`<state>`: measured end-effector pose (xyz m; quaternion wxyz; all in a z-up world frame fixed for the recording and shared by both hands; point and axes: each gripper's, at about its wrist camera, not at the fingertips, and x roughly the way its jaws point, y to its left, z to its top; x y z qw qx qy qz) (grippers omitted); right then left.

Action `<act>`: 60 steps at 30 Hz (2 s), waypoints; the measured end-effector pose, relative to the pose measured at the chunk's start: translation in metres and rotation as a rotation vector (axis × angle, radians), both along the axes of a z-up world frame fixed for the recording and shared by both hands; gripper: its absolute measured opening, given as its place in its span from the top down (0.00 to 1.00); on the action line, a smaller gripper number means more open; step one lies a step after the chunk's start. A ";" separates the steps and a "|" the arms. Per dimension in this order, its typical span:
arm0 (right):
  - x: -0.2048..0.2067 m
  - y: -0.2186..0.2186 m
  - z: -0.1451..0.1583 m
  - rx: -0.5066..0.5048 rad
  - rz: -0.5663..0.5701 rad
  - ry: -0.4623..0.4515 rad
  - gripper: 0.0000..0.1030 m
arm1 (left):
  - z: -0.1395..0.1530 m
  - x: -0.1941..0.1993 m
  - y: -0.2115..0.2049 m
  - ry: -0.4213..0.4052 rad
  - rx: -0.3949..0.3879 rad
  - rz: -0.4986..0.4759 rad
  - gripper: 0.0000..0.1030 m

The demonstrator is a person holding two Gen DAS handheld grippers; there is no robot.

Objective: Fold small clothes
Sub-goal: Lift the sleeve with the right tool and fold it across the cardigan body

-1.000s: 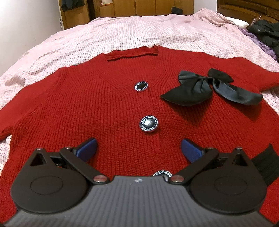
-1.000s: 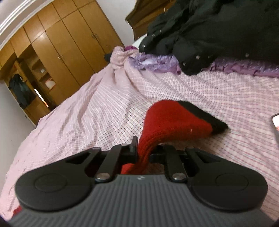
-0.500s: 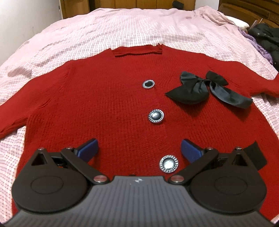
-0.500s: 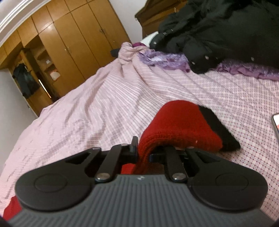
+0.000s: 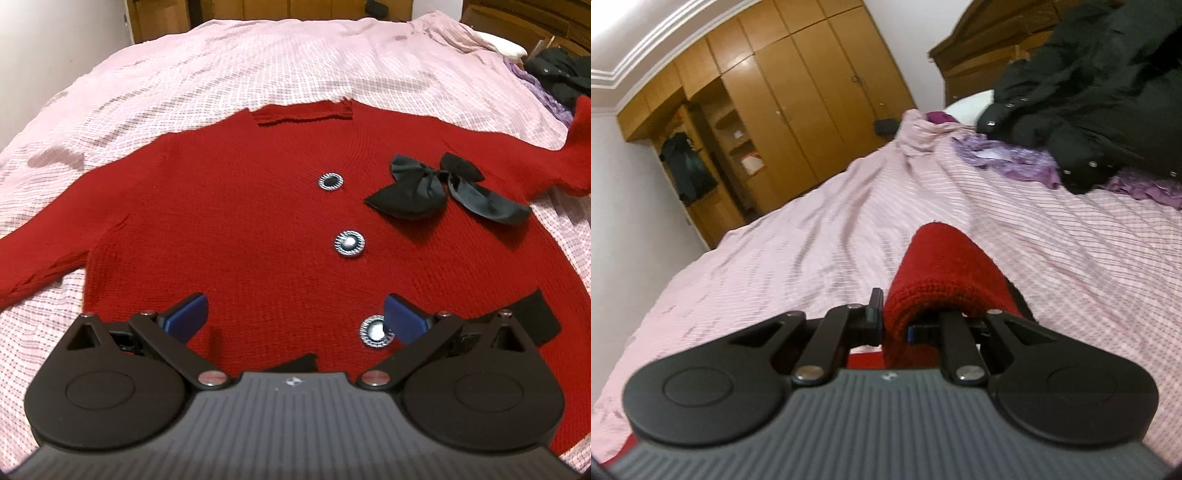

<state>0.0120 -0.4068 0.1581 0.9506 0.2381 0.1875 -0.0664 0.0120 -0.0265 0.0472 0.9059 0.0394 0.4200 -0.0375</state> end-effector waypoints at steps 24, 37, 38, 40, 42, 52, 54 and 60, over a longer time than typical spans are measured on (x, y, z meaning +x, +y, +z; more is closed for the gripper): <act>0.039 0.207 0.015 -0.014 0.278 -0.096 0.86 | 0.016 -0.016 0.106 -0.091 0.005 0.214 0.00; 0.040 0.313 -0.085 -0.048 0.479 0.178 0.84 | 0.004 -0.024 0.148 -0.076 -0.054 0.294 0.00; 0.041 0.312 -0.088 -0.038 0.484 0.197 0.81 | 0.003 -0.024 0.150 -0.074 -0.058 0.297 0.00; 0.044 0.306 -0.090 0.003 0.498 0.205 0.74 | 0.003 -0.024 0.151 -0.073 -0.066 0.299 0.00; 0.042 0.302 -0.086 0.047 0.514 0.214 0.63 | 0.003 -0.024 0.151 -0.074 -0.071 0.299 0.00; -0.005 0.275 -0.066 0.122 0.532 0.204 0.33 | 0.031 -0.014 0.123 -0.125 -0.077 0.222 0.00; -0.017 0.258 -0.068 0.143 0.496 0.198 0.33 | 0.036 -0.008 0.113 -0.133 -0.095 0.199 0.00; -0.043 0.207 -0.064 0.089 0.347 0.197 0.33 | 0.047 0.011 0.067 -0.157 -0.066 0.086 0.00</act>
